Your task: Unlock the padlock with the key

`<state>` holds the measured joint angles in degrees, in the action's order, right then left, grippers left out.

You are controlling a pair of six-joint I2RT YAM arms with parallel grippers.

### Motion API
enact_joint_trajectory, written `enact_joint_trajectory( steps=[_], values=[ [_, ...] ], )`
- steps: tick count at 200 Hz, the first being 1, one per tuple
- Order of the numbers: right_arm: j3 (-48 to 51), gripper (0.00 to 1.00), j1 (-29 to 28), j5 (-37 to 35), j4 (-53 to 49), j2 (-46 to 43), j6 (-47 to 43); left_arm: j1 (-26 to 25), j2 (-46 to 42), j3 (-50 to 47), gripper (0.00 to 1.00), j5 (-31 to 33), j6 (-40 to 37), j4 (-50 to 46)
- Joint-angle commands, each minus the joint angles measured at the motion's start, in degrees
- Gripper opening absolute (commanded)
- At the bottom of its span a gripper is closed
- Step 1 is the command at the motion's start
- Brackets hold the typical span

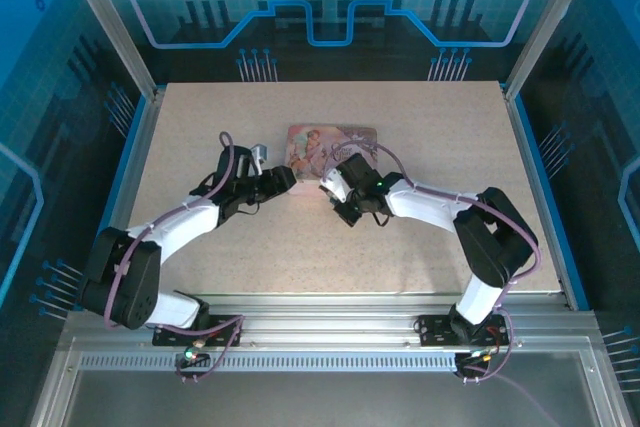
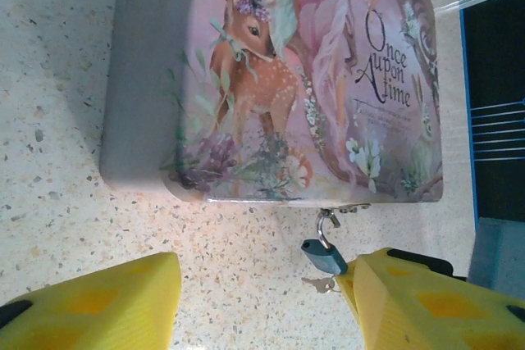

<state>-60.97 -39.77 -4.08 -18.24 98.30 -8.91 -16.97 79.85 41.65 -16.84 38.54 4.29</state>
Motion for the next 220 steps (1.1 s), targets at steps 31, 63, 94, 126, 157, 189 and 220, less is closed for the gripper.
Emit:
enact_joint_trajectory(
  steps=[31,63,94,126,157,189,220],
  values=[
    [-5.2,0.00,-1.2,-0.6,-7.3,2.3,-6.1,0.2,-4.0,-5.6,0.60,-7.5,-0.4,-3.3],
    [-6.3,0.00,-1.2,-2.0,-9.1,2.8,-9.0,0.2,-6.0,-8.6,0.60,-7.6,-0.6,-3.8],
    [-6.1,0.00,-1.2,-3.0,-8.8,3.2,-12.3,0.0,-6.4,-8.9,0.60,-8.8,-0.6,-3.8],
    [-4.0,0.00,-1.0,-3.7,-5.8,3.0,-17.4,-0.2,-6.6,-9.0,0.60,-9.3,-0.7,-3.9],
    [-2.5,0.00,-0.6,-2.6,-3.3,2.3,-22.4,-0.6,-6.1,-9.0,0.60,-10.1,-1.2,-4.0],
    [-2.0,0.00,0.8,-0.8,-1.8,1.2,-24.9,-2.1,-5.2,-8.2,0.60,-11.1,-2.4,-5.8],
    [0.0,0.00,1.3,0.0,1.0,-0.6,-28.9,-3.1,-4.7,-9.0,0.60,-11.0,-2.3,-5.8]
  ],
)
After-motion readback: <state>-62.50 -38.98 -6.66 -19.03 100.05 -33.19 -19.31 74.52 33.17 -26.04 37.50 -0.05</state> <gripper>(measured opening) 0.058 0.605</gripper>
